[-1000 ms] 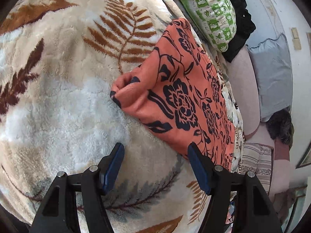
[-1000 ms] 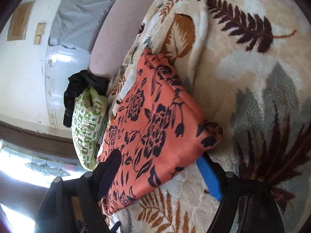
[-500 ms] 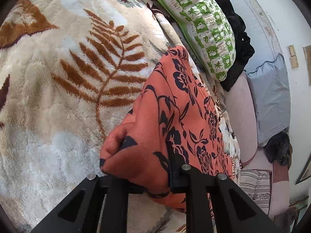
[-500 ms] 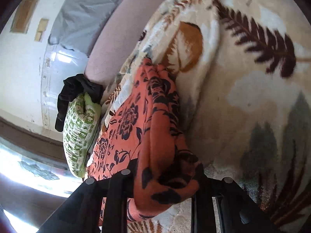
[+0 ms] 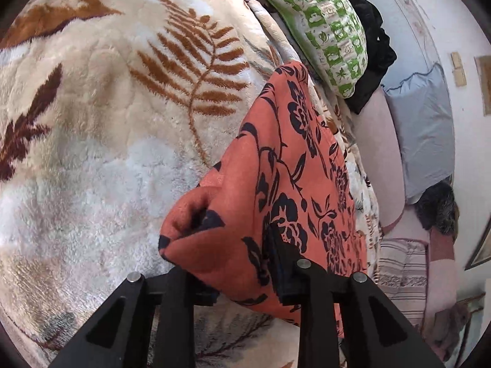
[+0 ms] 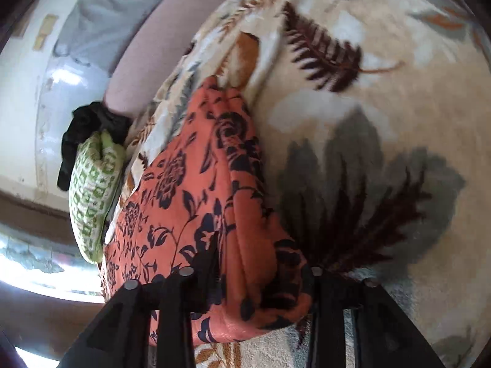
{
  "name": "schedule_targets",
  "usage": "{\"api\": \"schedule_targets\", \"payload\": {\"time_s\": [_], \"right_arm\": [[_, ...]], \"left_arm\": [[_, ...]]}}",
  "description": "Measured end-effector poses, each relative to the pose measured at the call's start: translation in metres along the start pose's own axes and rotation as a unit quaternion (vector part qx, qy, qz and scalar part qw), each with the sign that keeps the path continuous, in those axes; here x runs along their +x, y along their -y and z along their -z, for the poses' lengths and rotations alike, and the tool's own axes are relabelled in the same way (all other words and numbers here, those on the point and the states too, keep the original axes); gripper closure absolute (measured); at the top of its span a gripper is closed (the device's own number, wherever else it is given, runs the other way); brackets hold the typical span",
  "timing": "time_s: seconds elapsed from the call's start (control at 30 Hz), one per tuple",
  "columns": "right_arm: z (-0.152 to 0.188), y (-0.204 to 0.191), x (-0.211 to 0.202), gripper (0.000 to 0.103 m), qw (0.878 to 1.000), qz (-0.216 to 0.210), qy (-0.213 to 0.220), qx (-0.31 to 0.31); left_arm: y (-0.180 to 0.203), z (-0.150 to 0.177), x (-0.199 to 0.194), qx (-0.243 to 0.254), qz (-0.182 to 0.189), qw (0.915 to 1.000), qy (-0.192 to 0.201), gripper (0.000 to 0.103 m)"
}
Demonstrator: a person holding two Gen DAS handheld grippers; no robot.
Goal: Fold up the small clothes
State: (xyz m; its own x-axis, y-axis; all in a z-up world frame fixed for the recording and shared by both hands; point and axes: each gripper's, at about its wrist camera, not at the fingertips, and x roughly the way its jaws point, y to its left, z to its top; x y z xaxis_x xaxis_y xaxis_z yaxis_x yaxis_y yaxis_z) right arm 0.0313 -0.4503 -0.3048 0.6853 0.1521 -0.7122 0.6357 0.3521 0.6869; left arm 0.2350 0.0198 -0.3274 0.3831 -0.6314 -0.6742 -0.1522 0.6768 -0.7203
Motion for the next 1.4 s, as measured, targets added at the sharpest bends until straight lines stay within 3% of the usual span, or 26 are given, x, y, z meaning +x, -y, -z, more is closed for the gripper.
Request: {"api": "schedule_targets", "payload": {"time_s": [0.07,0.13,0.2,0.23,0.27,0.33,0.37,0.47,0.5,0.57,0.67,0.73,0.77,0.83,0.9,0.97,1.0,1.07,1.1,1.17,1.23,1.33,1.4], "right_arm": [[-0.004,0.007,-0.024,0.039,0.998,0.019,0.054,0.041],[-0.005,0.009,-0.057,0.037,0.988,0.029,0.132,0.075],[-0.004,-0.008,-0.077,0.037,0.982,0.007,0.185,0.044],[-0.004,-0.026,-0.079,0.037,0.982,-0.004,0.186,-0.004],[0.0,-0.048,-0.074,0.04,0.982,-0.012,0.178,-0.059],[0.018,-0.091,-0.054,0.061,0.976,-0.037,0.144,-0.158],[0.03,-0.11,-0.039,0.066,0.972,-0.046,0.114,-0.2],[0.073,-0.15,0.004,0.073,0.958,-0.053,0.045,-0.278],[0.084,-0.162,0.016,0.074,0.953,-0.052,0.031,-0.296],[0.101,-0.175,0.036,0.074,0.946,-0.048,0.017,-0.32],[0.116,-0.178,0.066,0.074,0.944,-0.045,-0.023,-0.325],[0.125,-0.169,0.103,0.075,0.943,-0.016,-0.102,-0.316],[0.125,-0.166,0.108,0.076,0.945,-0.018,-0.101,-0.31],[0.119,-0.167,0.099,0.076,0.949,-0.035,-0.101,-0.297],[0.114,-0.166,0.084,0.075,0.953,-0.069,-0.078,-0.285],[0.116,-0.17,0.077,0.075,0.949,-0.084,-0.065,-0.297],[0.118,-0.171,0.08,0.075,0.946,-0.084,-0.077,-0.302],[0.129,-0.164,0.108,0.074,0.937,-0.065,-0.157,-0.305],[0.131,-0.16,0.108,0.075,0.939,-0.073,-0.146,-0.303],[0.125,-0.158,0.101,0.076,0.943,-0.086,-0.156,-0.281],[0.115,-0.151,0.091,0.074,0.948,-0.1,-0.159,-0.259],[0.095,-0.134,0.073,0.074,0.957,-0.101,-0.141,-0.231],[0.079,-0.122,0.06,0.074,0.964,-0.104,-0.124,-0.213]], "left_arm": [[-0.005,-0.001,-0.004,-0.025,0.029,0.9993,0.003,0.054],[-0.008,0.0,-0.007,-0.035,0.037,0.9986,0.012,0.052],[-0.002,0.001,-0.007,-0.019,0.027,0.9993,0.017,0.052],[0.002,0.002,-0.008,-0.005,0.02,0.9995,0.024,0.054],[0.009,0.002,-0.009,0.013,0.013,0.9993,0.031,0.054],[0.022,0.004,-0.012,0.054,0.008,0.9972,0.05,0.06],[0.029,0.006,-0.013,0.075,0.004,0.9955,0.058,0.068],[0.041,0.008,-0.013,0.112,-0.013,0.9908,0.074,0.069],[0.04,0.007,-0.011,0.111,-0.015,0.991,0.072,0.068],[0.033,0.003,-0.004,0.093,-0.016,0.9937,0.06,0.05],[0.021,0.0,0.006,0.065,0.003,0.9968,0.047,0.046],[0.027,-0.001,0.006,0.088,-0.011,0.9947,0.052,0.05],[0.03,-0.001,0.006,0.096,-0.023,0.9935,0.057,0.067],[0.029,-0.002,0.004,0.091,-0.032,0.9932,0.066,0.081],[0.026,-0.004,0.005,0.08,-0.025,0.9943,0.066,0.081],[0.027,-0.004,0.007,0.082,-0.033,0.9939,0.066,0.081],[0.027,-0.004,0.009,0.081,-0.035,0.9941,0.064,0.078],[0.023,-0.005,0.014,0.07,-0.02,0.9956,0.059,0.066],[0.024,-0.005,0.014,0.071,-0.02,0.9953,0.062,0.066],[0.03,-0.004,0.013,0.085,-0.033,0.9936,0.067,0.071],[0.038,-0.001,0.011,0.103,-0.043,0.9901,0.085,0.083],[0.06,0.006,0.007,0.149,-0.048,0.9816,0.109,0.085],[0.078,0.012,0.003,0.185,-0.031,0.9745,0.123,0.086]]}}
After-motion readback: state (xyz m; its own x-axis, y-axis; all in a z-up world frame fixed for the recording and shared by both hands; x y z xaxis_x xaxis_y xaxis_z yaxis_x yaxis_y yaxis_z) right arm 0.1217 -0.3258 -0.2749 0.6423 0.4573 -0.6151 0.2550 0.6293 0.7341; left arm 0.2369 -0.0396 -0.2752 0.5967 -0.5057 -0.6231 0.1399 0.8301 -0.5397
